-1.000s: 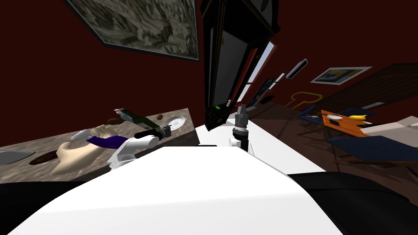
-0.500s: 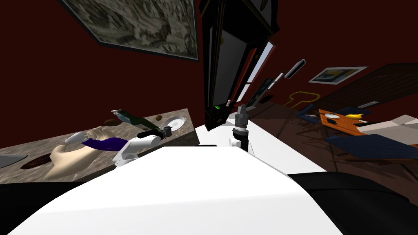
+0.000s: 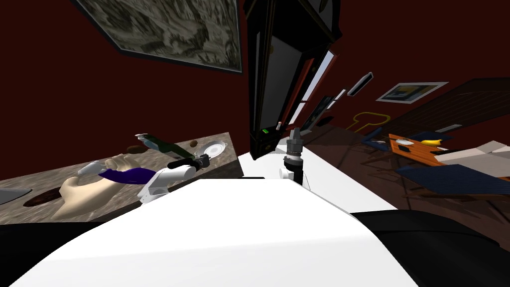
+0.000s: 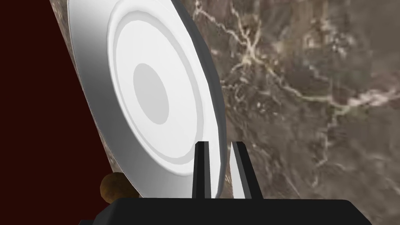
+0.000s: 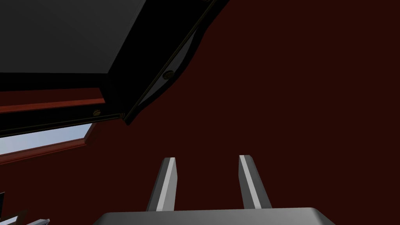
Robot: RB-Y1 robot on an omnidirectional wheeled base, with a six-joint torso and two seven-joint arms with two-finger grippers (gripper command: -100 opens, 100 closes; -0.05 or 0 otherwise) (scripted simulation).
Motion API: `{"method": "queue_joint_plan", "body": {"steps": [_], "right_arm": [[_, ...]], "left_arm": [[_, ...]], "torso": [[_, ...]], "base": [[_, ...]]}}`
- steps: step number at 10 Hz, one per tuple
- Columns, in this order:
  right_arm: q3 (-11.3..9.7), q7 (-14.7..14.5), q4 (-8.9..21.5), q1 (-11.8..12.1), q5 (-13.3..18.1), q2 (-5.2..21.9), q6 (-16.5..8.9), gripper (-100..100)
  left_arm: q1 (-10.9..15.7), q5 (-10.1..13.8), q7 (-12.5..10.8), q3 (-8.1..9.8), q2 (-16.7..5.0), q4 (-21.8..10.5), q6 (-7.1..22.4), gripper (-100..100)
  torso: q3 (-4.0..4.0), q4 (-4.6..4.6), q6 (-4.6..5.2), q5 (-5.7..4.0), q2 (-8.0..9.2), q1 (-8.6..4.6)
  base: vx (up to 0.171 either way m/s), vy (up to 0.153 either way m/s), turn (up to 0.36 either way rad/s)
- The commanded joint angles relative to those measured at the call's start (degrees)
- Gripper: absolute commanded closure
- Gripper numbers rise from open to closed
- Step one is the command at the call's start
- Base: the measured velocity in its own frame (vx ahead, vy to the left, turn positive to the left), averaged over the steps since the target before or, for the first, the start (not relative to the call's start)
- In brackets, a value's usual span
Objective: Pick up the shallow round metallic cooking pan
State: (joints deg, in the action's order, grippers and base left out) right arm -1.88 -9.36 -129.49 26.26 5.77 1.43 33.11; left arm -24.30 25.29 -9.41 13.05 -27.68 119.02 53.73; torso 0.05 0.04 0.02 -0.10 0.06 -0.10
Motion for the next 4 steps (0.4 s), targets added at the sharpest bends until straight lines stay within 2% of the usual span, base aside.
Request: {"method": "queue_joint_plan", "body": {"steps": [1,2,3,4], "right_arm": [[0.0,0.0,0.0,0.0,0.0,0.0,0.0,0],[0.0,0.0,0.0,0.0,0.0,0.0,0.0,0],[0.0,0.0,0.0,0.0,0.0,0.0,0.0,0],[0.0,0.0,0.0,0.0,0.0,0.0,0.0,0]], "left_arm": [[-0.8,0.6,-0.2,0.47,-0.5,1.9,0.9,100],[-1.1,0.8,-0.3,0.64,-0.7,2.7,1.5,100],[-0.9,0.7,-0.2,0.57,-0.6,2.1,1.0,100],[-1.0,0.8,-0.2,0.59,-0.6,2.2,1.1,0]], "torso": [[0.0,0.0,0.0,0.0,0.0,0.0],[0.05,0.03,-0.02,-0.05,0.06,-0.05],[0.09,0.04,-0.02,-0.06,0.14,-0.09],[0.09,0.06,0.01,-0.07,0.12,-0.09]], "base": [[-0.009,-0.006,0.039],[-0.022,-0.01,0.052],[-0.012,-0.005,0.014],[0.0,0.0,0.0]]}}
